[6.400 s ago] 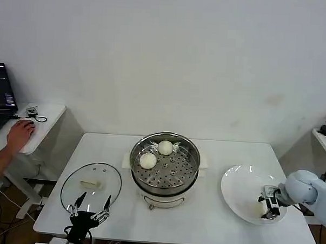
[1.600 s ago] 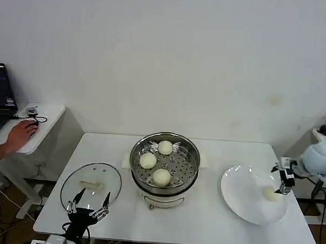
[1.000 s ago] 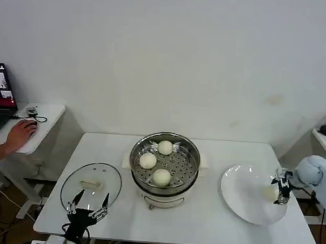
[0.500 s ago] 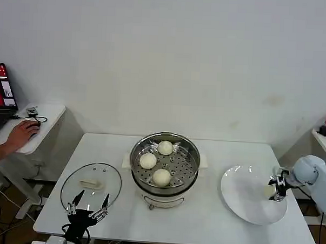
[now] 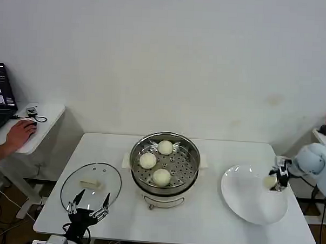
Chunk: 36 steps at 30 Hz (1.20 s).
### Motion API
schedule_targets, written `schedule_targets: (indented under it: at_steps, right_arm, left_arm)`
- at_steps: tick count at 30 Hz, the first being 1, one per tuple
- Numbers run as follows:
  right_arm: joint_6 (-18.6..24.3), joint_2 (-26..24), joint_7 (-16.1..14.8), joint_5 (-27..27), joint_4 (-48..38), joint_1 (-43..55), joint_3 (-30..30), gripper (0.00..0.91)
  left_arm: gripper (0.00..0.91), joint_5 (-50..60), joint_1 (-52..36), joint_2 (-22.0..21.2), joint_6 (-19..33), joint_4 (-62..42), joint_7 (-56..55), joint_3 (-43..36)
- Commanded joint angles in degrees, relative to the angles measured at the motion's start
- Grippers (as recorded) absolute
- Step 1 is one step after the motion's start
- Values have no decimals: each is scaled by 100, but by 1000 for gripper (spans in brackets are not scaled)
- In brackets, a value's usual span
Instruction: Take steamed baozi put them in steamer then cover it.
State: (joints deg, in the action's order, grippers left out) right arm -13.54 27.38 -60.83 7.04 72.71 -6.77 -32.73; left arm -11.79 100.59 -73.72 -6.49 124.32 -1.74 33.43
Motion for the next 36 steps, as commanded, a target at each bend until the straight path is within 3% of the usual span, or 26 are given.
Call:
schedule_targets:
  at_steps: [1,8,12,17,25,29,36]
  right_arm:
    - [-327,-305,-9,-925,1435,1813,-1128,705]
    - [-766,383,195,-1661,1958,3163,-2394,705]
    - [-1082,1117,411,-2145,2029,3710,-2917,705]
    - [-1447,1918,719,-2797,1895,4016,-3182,705]
    - [-2048,2733,1317,-3842,1547,3625,-3182,715]
    - [-2157,2976,1403,-3825,1295,3360,-3260,715]
    - [-2122,3222,1379,-3253,621,2900,-3364,715]
  left_arm:
    - [907,25,-14,9,-5,4,-1,-34]
    - [907,63,-66,-3,-1,-8,-5,-56]
    - [907,91,-56,3,-2,26,-5,-40]
    - [907,120,-78,-25,-4,39,-10,-27]
    - [907,148,-115,-84,-8,92,-12,-12]
    - [907,145,-100,-100,-5,120,-12,14]
    - [907,119,-91,-107,4,163,-5,86]
